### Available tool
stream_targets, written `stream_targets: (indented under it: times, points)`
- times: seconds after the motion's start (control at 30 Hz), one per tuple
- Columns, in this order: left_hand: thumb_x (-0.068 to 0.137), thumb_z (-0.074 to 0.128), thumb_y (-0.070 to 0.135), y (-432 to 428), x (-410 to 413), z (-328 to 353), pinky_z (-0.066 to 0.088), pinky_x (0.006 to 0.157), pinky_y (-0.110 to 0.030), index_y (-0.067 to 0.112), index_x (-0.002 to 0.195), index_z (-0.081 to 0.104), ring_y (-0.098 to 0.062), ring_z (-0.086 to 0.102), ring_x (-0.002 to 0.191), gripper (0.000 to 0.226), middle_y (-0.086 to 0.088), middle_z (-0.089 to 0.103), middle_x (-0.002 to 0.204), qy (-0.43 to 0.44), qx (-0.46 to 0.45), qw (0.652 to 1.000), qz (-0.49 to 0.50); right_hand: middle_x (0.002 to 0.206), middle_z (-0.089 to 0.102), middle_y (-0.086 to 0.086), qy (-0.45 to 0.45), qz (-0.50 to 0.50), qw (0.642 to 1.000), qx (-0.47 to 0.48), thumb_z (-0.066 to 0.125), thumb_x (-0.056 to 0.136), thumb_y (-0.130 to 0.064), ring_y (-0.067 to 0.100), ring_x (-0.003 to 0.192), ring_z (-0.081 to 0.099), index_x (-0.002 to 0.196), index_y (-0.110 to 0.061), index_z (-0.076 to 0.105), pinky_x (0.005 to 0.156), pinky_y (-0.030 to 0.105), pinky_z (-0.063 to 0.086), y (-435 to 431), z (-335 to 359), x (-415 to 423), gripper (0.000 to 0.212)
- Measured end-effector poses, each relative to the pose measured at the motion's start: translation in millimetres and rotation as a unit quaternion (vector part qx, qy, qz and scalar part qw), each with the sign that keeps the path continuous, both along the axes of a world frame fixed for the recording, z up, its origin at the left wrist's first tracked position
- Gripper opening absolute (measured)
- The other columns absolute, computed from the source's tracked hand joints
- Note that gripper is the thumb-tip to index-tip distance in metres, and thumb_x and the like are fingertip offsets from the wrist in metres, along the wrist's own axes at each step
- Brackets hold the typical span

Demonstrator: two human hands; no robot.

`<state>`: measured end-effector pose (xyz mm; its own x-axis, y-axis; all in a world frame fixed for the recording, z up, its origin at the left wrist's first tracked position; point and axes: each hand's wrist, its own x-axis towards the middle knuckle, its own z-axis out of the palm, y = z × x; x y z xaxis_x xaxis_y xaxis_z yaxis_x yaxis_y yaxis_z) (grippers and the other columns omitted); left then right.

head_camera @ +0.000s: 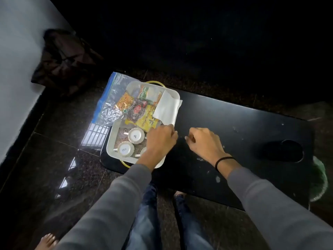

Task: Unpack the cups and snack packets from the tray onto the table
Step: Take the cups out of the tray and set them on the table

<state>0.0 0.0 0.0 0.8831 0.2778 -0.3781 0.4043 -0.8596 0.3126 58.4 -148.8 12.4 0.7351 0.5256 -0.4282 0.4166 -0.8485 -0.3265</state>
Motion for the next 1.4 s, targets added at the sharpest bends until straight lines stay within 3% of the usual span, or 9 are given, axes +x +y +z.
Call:
stream_targets:
  times: [0.13, 0.3, 0.43, 0.63, 0.9, 1.0, 1.07, 1.23, 1.4]
  points:
    - [0.095, 0.061, 0.02, 37, -12, -31, 0.052, 0.076, -0.039, 0.014, 0.108, 0.069, -0.031, 0.066, 0.101, 0.016, -0.006, 0.071, 0.112, -0.005, -0.037, 0.998, 0.043, 0.093, 0.068, -0.003, 0.045, -0.014, 0.999, 0.025, 0.061, 0.098, -0.032, 0.021, 0.084, 0.066, 0.096, -0.017, 0.065, 0.072, 0.036, 0.058, 18, -26, -6, 0.016]
    - [0.085, 0.072, 0.033, 61, -27, -59, 0.051, 0.089, -0.044, 0.014, 0.139, 0.051, -0.03, 0.058, 0.117, 0.06, -0.008, 0.06, 0.132, 0.034, -0.079, 0.996, 0.016, 0.112, 0.071, -0.004, 0.124, -0.051, 0.989, 0.057, 0.069, 0.091, -0.025, 0.022, 0.095, 0.069, 0.115, -0.021, 0.066, 0.082, 0.041, 0.06, 42, -58, -15, 0.024]
    - [0.08, 0.072, 0.053, 61, -35, -72, 0.041, 0.097, -0.043, 0.017, 0.145, 0.041, -0.029, 0.052, 0.124, 0.081, -0.005, 0.055, 0.134, 0.071, -0.008, 0.995, -0.068, 0.124, 0.067, 0.004, 0.169, -0.066, 0.982, 0.053, 0.071, 0.088, -0.017, 0.027, 0.102, 0.069, 0.128, -0.021, 0.06, 0.087, 0.047, 0.06, 55, -80, -25, 0.041]
    - [0.088, 0.065, 0.052, 49, -31, -85, 0.038, 0.104, -0.04, 0.019, 0.144, 0.036, -0.026, 0.051, 0.125, 0.072, -0.004, 0.052, 0.139, 0.054, 0.138, 0.972, -0.182, 0.12, 0.068, 0.006, 0.197, -0.147, 0.965, 0.094, 0.07, 0.086, -0.014, 0.028, 0.102, 0.069, 0.126, -0.019, 0.06, 0.088, 0.048, 0.06, 58, -98, -34, 0.041]
    - [0.088, 0.072, 0.041, 46, -23, -78, 0.053, 0.08, -0.036, 0.016, 0.141, 0.043, -0.024, 0.05, 0.124, 0.065, -0.005, 0.053, 0.136, 0.049, 0.117, 0.973, -0.195, 0.121, 0.071, -0.006, 0.185, -0.185, 0.953, 0.149, 0.074, 0.088, -0.017, 0.017, 0.099, 0.071, 0.125, -0.021, 0.064, 0.088, 0.044, 0.061, 51, -103, -37, 0.039]
    - [0.085, 0.074, 0.04, 47, -21, -66, 0.053, 0.082, -0.04, 0.016, 0.142, 0.044, -0.026, 0.05, 0.124, 0.069, -0.006, 0.056, 0.135, 0.017, 0.091, 0.983, -0.16, 0.118, 0.07, -0.01, 0.18, -0.217, 0.941, 0.189, 0.076, 0.089, -0.019, 0.007, 0.091, 0.069, 0.123, -0.022, 0.065, 0.08, 0.025, 0.059, 47, -101, -36, 0.036]
    - [0.082, 0.077, 0.037, 46, -21, -56, 0.054, 0.081, -0.041, 0.015, 0.14, 0.049, -0.027, 0.053, 0.121, 0.068, -0.007, 0.059, 0.13, -0.018, 0.063, 0.99, -0.127, 0.115, 0.07, -0.011, 0.197, -0.259, 0.916, 0.235, 0.073, 0.09, -0.021, 0.005, 0.094, 0.068, 0.12, -0.023, 0.066, 0.076, 0.02, 0.057, 42, -97, -35, 0.031]
    - [0.075, 0.082, 0.051, 34, -18, -29, 0.052, 0.075, -0.038, 0.016, 0.13, 0.06, -0.025, 0.064, 0.1, 0.068, -0.004, 0.068, 0.114, -0.121, -0.079, 0.99, -0.001, 0.116, 0.073, -0.01, 0.317, -0.371, 0.797, 0.356, 0.054, 0.097, -0.032, 0.007, 0.11, 0.068, 0.122, -0.028, 0.066, 0.09, 0.035, 0.058, 22, -86, -33, 0.028]
    - [0.071, 0.088, 0.046, 18, -16, -26, 0.055, 0.078, -0.016, 0.024, 0.121, 0.064, -0.005, 0.069, 0.094, 0.06, 0.008, 0.071, 0.109, -0.012, -0.352, 0.922, 0.161, 0.115, 0.071, 0.006, 0.452, -0.43, 0.653, 0.429, 0.059, 0.094, -0.04, 0.021, 0.11, 0.066, 0.126, -0.018, 0.068, 0.095, 0.04, 0.052, -12, -84, -31, 0.039]
